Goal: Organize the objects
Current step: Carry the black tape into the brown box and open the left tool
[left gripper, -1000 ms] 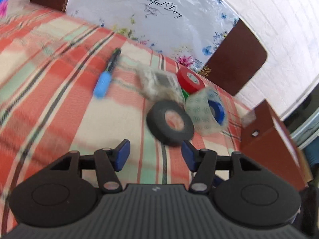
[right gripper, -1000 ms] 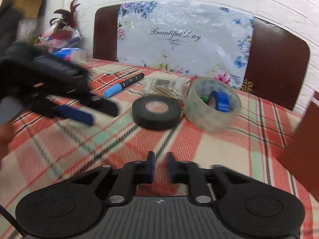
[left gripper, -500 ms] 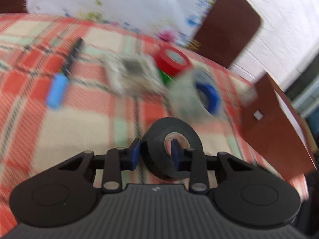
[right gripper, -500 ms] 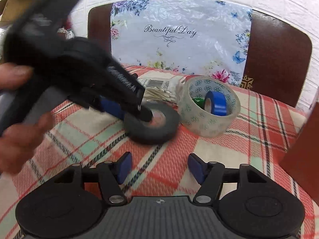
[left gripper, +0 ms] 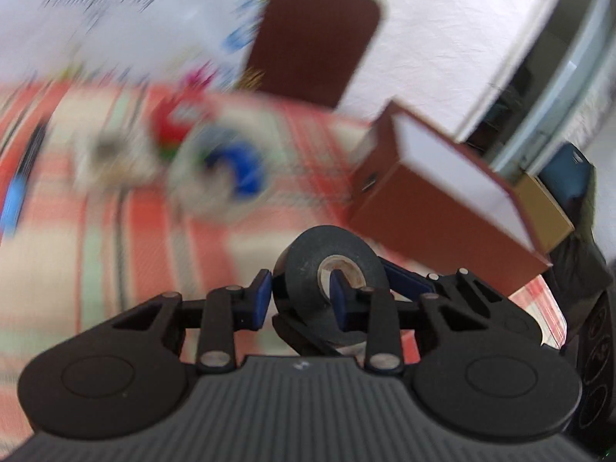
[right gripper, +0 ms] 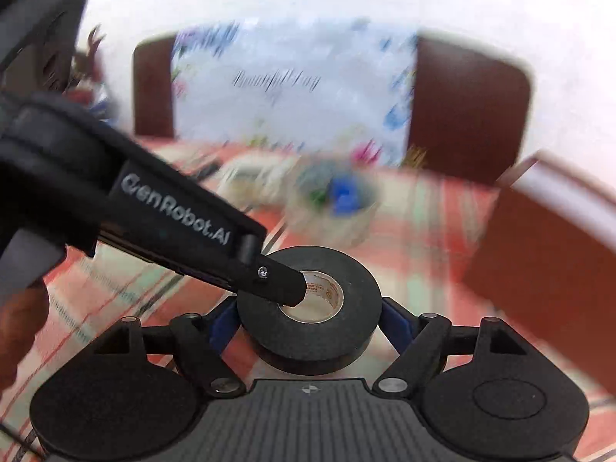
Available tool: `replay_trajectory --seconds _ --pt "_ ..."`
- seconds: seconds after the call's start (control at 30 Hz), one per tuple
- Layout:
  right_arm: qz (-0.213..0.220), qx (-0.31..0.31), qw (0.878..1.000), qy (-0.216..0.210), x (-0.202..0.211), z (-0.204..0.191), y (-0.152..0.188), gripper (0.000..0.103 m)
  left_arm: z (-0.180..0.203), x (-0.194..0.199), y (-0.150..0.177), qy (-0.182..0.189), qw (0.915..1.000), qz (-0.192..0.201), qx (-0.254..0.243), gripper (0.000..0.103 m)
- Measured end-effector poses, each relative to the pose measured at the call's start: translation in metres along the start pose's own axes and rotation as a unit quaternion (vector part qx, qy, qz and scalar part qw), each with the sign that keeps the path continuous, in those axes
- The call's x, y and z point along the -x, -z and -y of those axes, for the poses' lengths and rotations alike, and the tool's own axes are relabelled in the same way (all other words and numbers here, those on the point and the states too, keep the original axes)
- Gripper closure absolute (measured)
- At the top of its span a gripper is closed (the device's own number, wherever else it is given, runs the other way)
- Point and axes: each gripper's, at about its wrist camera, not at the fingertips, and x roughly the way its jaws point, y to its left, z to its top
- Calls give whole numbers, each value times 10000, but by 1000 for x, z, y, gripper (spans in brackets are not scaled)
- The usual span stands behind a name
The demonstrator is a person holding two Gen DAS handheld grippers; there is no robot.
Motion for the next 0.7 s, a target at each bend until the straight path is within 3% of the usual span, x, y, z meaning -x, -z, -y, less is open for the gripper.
replay_trajectory --seconds 0.2,0.37,0.53,0.6,0.7 --pt "778 -216 9940 743 32 52 -25 27 77 -20 -43 240 9955 302 -862 68" --pt "969 -547 9860 1242 46 111 -32 27 120 -63 -64 494 9928 285 -1052 68" --pt "842 -923 9815 1452 30 158 -21 26 140 -104 -59 291 9931 185 -1123 65" --pt "781 -994 9795 1569 22 166 -15 26 143 -107 -55 89 9928 156 -1185 65" --pt "938 -1139 9767 1556 28 165 -7 25 135 -92 -50 181 9928 288 -1150 65"
